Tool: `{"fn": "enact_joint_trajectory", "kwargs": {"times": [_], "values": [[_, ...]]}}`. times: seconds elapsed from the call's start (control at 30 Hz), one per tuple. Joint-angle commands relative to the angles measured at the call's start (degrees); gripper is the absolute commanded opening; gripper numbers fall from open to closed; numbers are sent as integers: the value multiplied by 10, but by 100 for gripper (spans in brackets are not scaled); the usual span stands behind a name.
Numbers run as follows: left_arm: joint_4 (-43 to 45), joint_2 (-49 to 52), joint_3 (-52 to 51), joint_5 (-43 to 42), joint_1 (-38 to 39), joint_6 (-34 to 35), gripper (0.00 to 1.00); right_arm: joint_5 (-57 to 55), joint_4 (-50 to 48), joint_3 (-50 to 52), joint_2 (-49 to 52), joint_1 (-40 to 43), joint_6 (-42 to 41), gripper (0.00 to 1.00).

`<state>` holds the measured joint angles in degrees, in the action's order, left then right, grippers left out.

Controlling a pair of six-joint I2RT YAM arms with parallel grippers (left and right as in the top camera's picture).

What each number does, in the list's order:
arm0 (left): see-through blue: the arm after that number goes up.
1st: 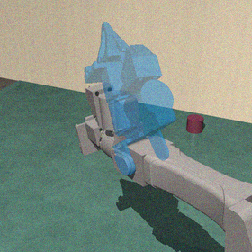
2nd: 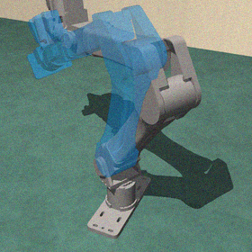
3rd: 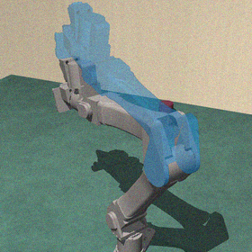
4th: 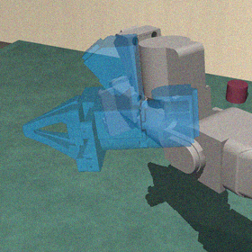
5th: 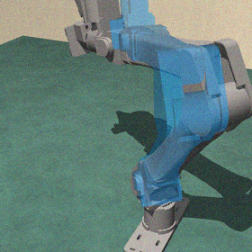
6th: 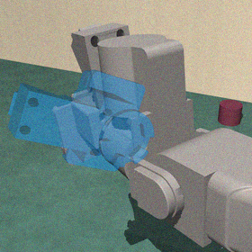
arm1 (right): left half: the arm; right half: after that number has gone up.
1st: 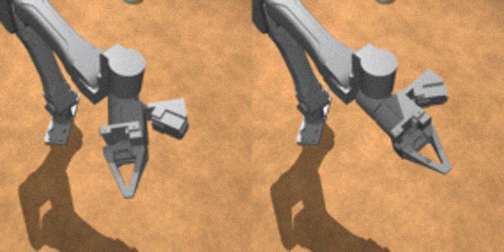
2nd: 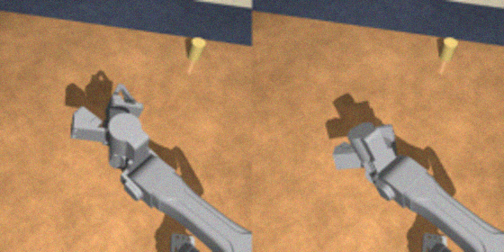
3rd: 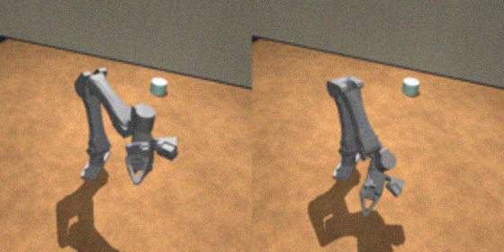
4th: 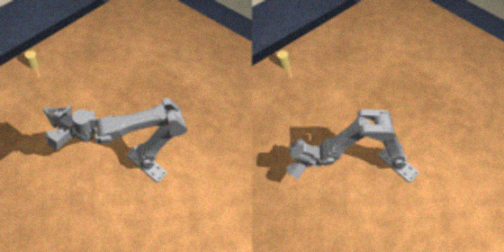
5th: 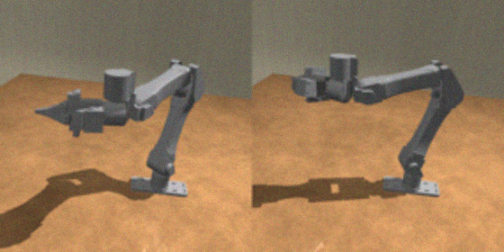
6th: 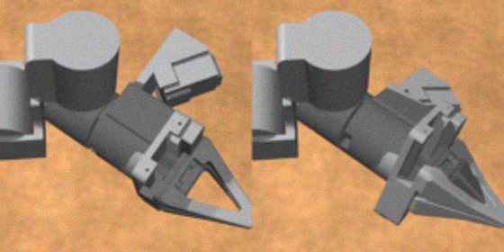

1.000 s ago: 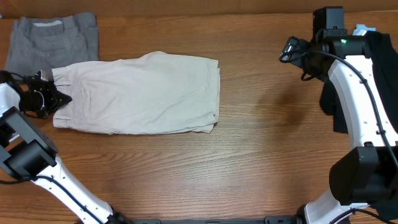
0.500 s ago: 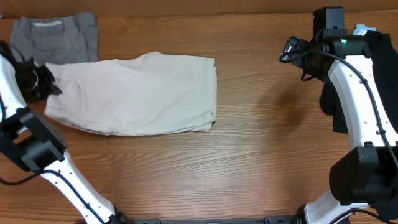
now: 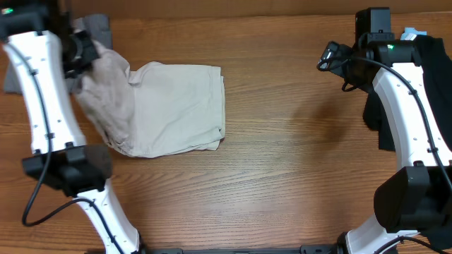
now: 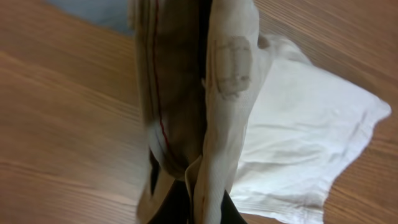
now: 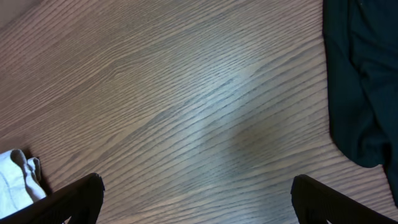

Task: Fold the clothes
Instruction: 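Lift the left end and fold it rightward over the pants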

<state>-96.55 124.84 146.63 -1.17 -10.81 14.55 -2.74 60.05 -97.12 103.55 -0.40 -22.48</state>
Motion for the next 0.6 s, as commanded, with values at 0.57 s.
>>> {"fn": "enact_joint_trajectory", "kwargs": {"times": [0.57], "values": [[50, 124, -48, -3, 238, 26, 4, 3, -2, -10, -8, 2, -2, 100]]}}
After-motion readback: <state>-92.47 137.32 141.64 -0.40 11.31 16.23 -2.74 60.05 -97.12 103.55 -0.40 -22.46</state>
